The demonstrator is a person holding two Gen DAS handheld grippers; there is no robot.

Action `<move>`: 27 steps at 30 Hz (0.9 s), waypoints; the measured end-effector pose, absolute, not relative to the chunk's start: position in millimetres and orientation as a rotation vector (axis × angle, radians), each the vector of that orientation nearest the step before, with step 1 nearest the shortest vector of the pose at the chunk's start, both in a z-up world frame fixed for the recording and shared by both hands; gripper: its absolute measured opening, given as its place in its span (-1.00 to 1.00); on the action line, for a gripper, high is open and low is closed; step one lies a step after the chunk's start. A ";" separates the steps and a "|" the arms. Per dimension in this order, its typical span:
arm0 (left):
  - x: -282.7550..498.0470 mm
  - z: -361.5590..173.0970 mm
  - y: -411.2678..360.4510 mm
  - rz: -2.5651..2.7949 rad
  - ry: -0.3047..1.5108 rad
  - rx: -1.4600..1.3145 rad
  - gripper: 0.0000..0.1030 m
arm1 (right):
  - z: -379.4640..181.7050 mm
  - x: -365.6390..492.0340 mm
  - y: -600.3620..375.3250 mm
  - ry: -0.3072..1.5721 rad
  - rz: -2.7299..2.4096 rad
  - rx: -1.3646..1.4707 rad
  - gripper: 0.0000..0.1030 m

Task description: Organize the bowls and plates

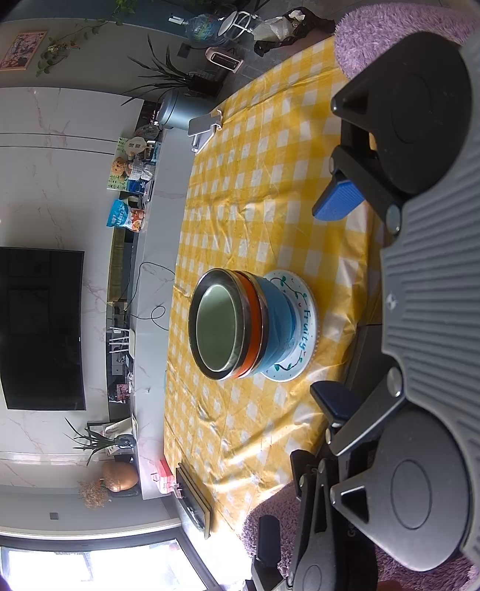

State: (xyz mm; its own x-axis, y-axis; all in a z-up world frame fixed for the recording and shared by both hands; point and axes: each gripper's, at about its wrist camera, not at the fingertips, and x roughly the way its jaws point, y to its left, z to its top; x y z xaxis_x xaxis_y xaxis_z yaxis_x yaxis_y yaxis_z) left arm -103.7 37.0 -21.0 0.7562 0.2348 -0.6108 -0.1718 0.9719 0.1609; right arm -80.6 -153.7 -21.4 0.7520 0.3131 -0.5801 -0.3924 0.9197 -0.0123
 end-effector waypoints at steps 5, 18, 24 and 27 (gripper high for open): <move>-103.8 -21.4 36.4 0.222 0.678 0.098 0.70 | -22.1 -80.6 -153.6 0.610 0.387 -0.137 0.79; -104.0 -18.8 40.0 0.222 0.675 0.102 0.70 | -22.3 -80.4 -153.0 0.611 0.387 -0.139 0.79; -104.0 -18.6 41.2 0.221 0.675 0.102 0.70 | -23.5 -81.0 -152.4 0.615 0.389 -0.142 0.79; -104.4 -19.0 39.6 0.222 0.675 0.103 0.70 | -23.8 -80.8 -152.3 0.617 0.390 -0.143 0.80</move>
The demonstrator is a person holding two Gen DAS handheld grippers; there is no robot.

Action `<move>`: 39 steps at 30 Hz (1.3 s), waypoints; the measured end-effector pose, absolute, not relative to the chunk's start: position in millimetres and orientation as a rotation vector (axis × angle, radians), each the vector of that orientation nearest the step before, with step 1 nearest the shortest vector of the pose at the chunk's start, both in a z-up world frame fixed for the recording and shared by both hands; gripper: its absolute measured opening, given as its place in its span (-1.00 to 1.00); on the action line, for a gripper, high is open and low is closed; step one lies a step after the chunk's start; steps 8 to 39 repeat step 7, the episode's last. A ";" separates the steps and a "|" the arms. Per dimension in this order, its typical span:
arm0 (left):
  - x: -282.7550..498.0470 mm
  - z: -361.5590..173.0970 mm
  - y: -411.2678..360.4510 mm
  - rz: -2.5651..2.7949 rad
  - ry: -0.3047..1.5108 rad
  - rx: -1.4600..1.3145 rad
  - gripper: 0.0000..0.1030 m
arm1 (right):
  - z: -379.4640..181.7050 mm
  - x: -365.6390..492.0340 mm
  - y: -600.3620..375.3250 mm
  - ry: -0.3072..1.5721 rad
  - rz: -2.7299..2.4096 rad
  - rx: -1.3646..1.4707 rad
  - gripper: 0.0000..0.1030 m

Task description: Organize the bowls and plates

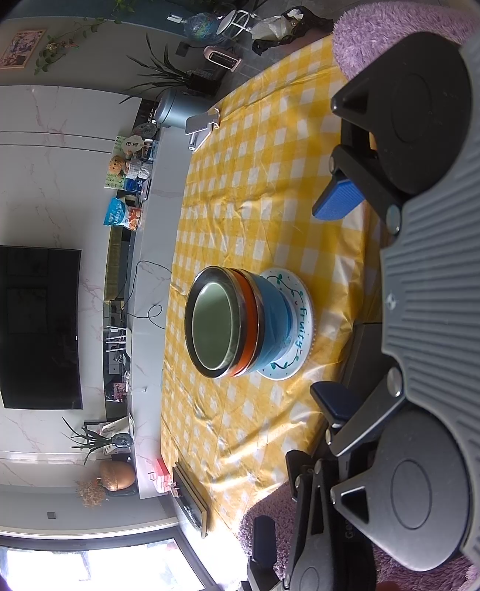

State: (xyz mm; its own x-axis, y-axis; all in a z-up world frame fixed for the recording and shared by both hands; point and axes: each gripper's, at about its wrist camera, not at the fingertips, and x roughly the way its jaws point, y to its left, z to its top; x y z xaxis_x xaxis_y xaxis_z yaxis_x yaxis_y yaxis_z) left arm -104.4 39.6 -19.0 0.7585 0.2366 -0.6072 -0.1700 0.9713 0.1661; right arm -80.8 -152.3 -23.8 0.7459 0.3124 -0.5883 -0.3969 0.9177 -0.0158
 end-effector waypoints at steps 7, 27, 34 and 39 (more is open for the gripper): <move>-105.6 -13.7 43.9 0.221 0.659 0.102 0.70 | -23.3 -81.6 -152.0 0.618 0.391 -0.147 0.80; -105.6 -13.7 43.9 0.221 0.659 0.102 0.70 | -23.3 -81.6 -152.0 0.618 0.391 -0.147 0.80; -105.6 -13.7 43.9 0.221 0.659 0.102 0.70 | -23.3 -81.6 -152.0 0.618 0.391 -0.147 0.80; -105.6 -13.7 43.9 0.221 0.659 0.102 0.70 | -23.3 -81.6 -152.0 0.618 0.391 -0.147 0.80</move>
